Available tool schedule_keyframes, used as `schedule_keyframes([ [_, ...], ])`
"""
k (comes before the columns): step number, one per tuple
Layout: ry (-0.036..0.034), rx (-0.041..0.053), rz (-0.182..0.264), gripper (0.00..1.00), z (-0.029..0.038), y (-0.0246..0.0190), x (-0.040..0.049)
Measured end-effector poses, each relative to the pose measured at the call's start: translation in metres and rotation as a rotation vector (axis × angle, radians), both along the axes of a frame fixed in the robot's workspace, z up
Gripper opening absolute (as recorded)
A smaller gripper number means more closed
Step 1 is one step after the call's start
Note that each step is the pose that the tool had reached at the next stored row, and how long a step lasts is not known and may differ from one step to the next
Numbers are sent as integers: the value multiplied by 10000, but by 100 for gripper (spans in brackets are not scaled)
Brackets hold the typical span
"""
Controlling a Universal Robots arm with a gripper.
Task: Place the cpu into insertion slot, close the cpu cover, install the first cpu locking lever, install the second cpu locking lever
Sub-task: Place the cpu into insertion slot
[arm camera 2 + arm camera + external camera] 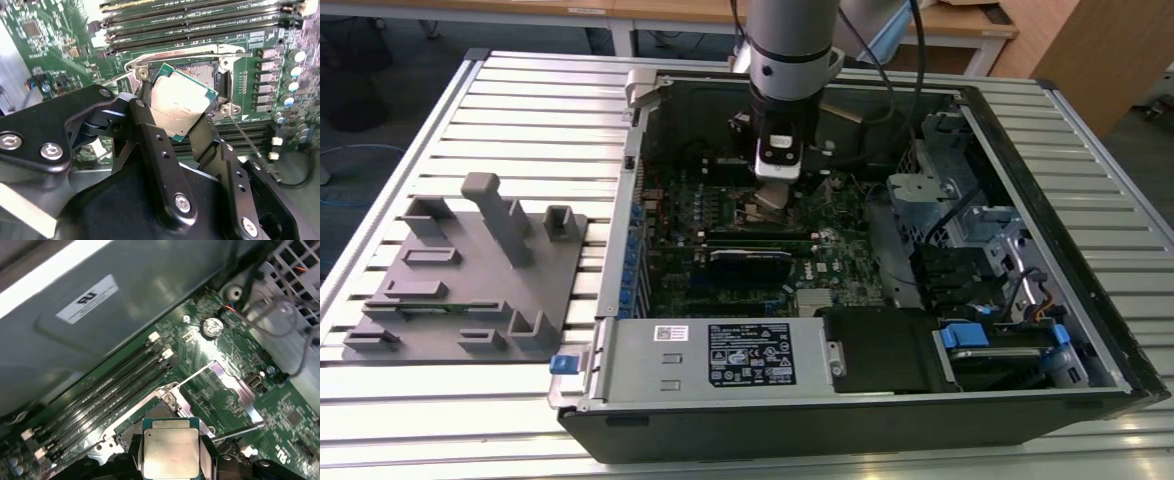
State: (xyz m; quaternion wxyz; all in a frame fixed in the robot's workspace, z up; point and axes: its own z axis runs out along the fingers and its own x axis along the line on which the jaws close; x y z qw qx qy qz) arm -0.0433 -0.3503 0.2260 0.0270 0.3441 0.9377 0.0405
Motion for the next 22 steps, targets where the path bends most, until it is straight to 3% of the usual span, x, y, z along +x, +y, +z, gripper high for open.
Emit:
schedule_keyframes([
  [10,1,-1,-1276,54,-6,0,0],
  [22,0,-1,-3314,54,-17,0,0],
])
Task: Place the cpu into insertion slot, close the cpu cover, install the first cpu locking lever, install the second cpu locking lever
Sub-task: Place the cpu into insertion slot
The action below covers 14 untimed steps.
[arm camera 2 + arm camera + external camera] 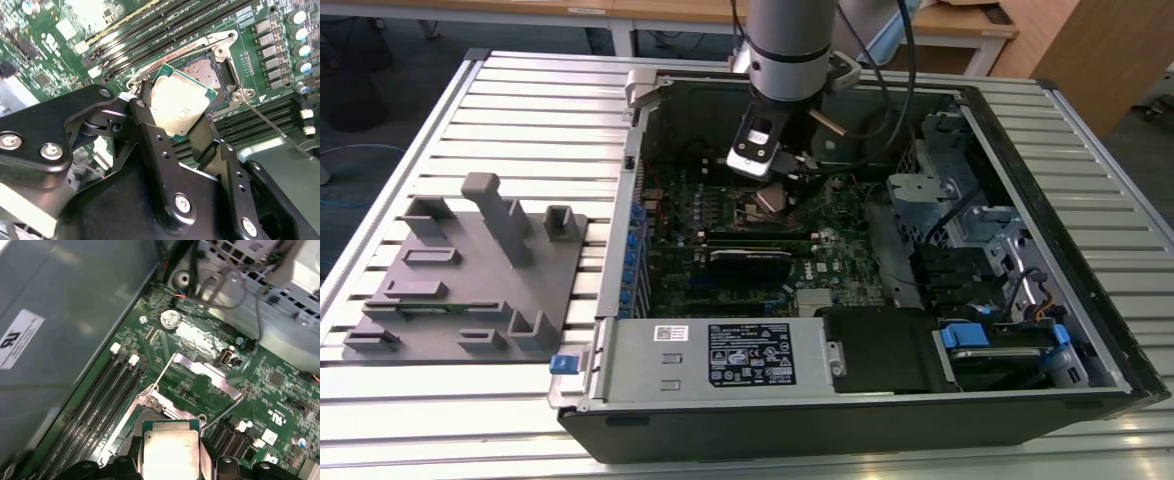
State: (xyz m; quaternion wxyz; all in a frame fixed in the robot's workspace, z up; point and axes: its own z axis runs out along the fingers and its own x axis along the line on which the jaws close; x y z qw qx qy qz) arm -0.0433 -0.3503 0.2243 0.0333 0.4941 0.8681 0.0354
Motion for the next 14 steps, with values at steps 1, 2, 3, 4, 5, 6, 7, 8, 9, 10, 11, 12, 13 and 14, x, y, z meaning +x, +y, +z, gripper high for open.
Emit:
schedule_keyframes([
  [1,1,0,-90,54,0,0,0],
  [2,1,0,-105,54,0,0,0],
  [3,1,0,-106,54,0,0,0],
  [4,0,1,-108,54,0,0,0],
  [5,0,0,-110,54,0,0,0],
  [6,0,0,-111,54,0,0,0],
  [7,0,0,-112,54,0,0,0],
  [8,0,0,-114,54,0,0,0],
  [9,0,0,-115,54,0,0,0],
  [10,0,0,-116,54,0,1,0],
  [11,0,0,-120,54,0,2,0],
  [12,1,-1,-126,54,0,5,0],
  [13,0,1,-133,54,-1,8,0],
  [14,1,-1,-140,54,0,13,-1],
])
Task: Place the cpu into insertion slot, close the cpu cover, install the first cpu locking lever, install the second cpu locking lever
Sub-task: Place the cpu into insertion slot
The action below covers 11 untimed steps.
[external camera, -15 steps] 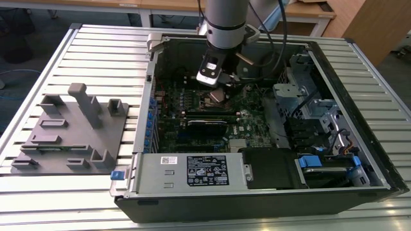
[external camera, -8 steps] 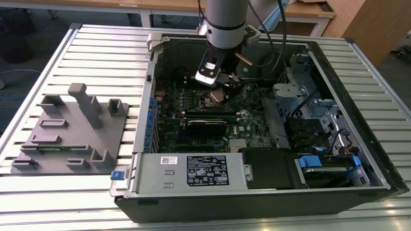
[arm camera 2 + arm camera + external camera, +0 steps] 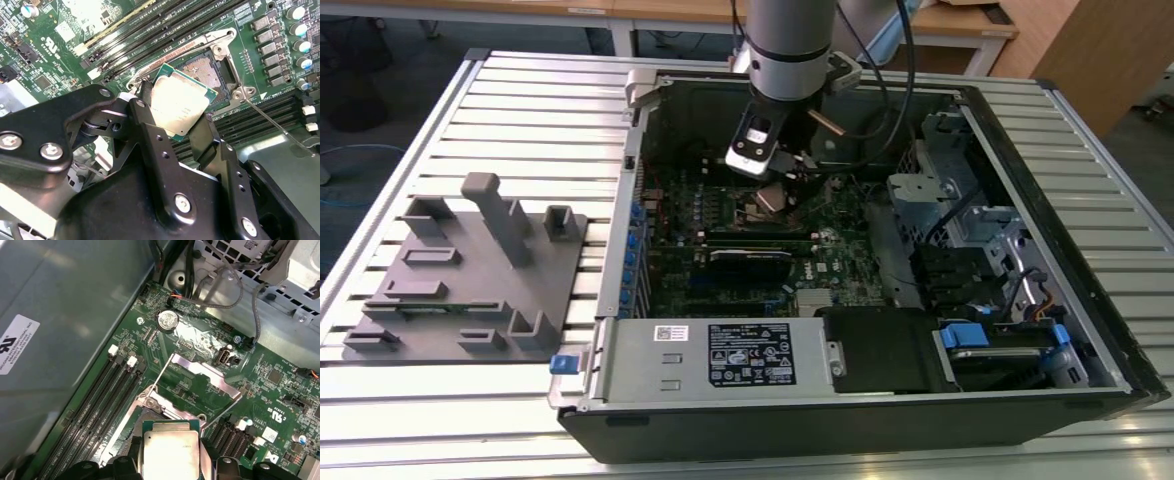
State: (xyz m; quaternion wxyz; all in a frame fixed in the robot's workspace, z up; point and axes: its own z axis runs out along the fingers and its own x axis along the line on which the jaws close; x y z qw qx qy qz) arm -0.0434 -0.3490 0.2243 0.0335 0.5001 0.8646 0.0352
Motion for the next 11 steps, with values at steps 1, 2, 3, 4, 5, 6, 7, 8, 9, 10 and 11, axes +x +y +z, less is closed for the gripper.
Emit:
schedule_keyframes([
  [1,0,0,-24,54,0,18,0],
  [2,-1,0,-38,54,0,44,-1],
  [3,-1,0,-42,54,-1,50,-1],
  [4,-1,1,-53,54,-1,53,0],
  [5,-2,2,-106,54,-2,53,0],
  [6,-2,1,-222,54,-4,54,0],
  [7,-1,1,-394,54,-5,54,-1],
  [8,-1,1,-567,54,-8,54,-1],
  [9,-1,0,-764,54,-9,54,0],
  [10,-1,1,-943,54,-12,54,-1],
  [11,-1,1,-1124,54,-14,54,-1],
])
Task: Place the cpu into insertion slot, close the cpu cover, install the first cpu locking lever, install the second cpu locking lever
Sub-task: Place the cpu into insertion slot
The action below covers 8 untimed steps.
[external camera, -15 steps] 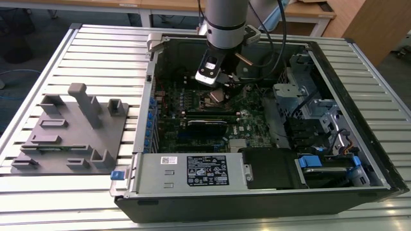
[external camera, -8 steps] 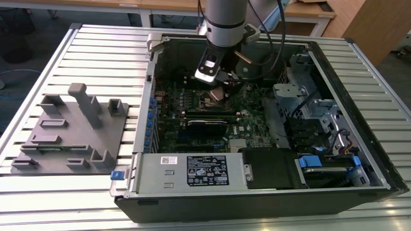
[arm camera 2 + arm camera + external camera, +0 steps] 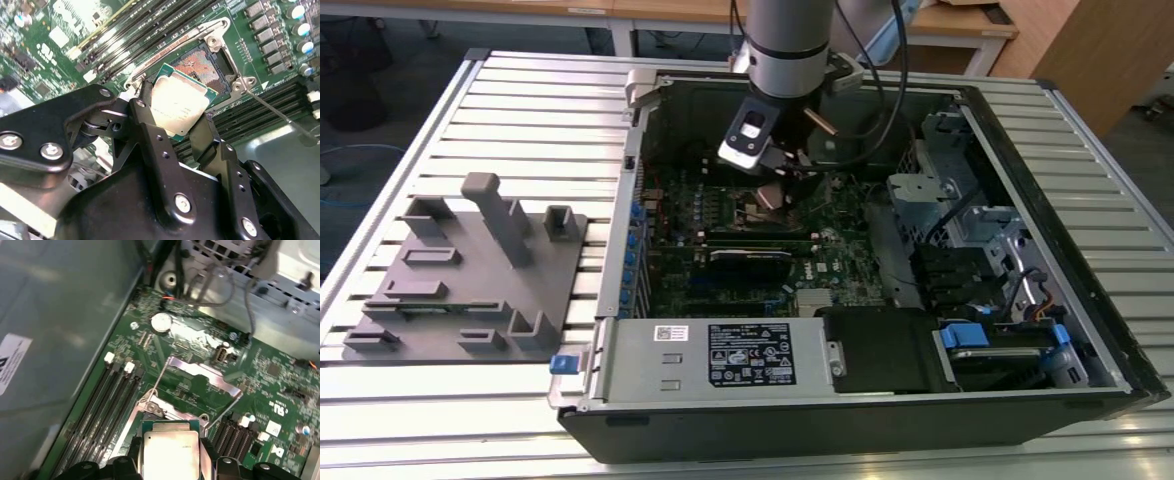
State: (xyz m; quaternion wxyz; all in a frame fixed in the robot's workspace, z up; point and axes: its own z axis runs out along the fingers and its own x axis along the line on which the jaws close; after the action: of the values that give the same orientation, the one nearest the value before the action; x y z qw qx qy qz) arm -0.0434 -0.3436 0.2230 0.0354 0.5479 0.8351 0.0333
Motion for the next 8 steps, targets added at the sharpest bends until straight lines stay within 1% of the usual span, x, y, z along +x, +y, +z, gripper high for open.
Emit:
schedule_keyframes([
  [8,0,0,-1399,54,-13,0,0],
])
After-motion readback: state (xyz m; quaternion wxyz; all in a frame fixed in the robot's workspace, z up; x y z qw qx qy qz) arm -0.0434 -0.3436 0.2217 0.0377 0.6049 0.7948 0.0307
